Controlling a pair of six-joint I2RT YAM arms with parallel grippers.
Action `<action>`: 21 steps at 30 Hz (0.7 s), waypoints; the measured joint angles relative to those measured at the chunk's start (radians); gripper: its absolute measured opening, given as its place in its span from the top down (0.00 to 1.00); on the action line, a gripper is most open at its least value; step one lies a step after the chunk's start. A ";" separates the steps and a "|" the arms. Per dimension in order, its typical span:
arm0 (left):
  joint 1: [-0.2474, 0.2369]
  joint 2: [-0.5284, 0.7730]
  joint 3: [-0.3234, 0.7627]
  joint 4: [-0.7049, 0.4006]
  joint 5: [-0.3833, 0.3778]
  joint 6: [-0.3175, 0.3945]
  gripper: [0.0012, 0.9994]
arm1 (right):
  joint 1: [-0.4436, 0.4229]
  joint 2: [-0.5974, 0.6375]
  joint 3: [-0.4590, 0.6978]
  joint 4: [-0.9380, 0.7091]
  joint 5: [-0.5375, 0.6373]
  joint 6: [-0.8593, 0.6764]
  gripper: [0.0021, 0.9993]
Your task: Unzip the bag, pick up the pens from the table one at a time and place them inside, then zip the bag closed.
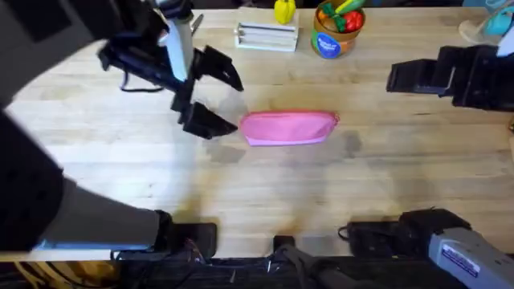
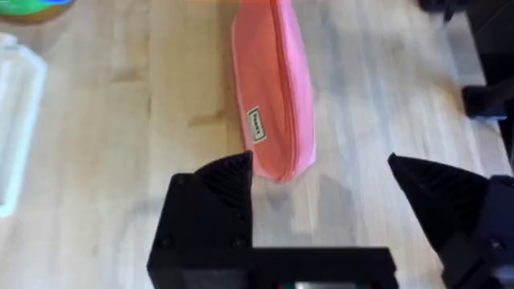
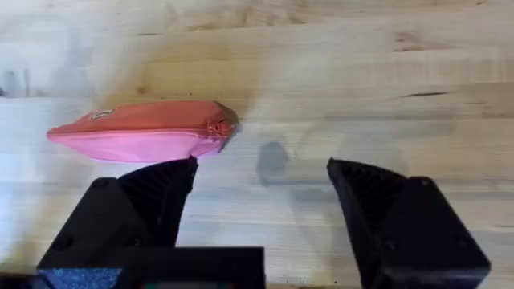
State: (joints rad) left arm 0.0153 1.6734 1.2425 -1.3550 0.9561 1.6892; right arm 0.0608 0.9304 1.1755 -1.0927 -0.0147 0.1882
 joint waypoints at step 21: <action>0.023 -0.404 0.425 -0.156 -0.447 -0.931 0.00 | 0.000 -0.012 0.000 0.000 0.000 -0.010 0.00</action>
State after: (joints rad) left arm 0.0380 1.2689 1.6677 -1.5107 0.5094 0.7587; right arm 0.0608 0.9180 1.1755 -1.0927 -0.0151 0.1778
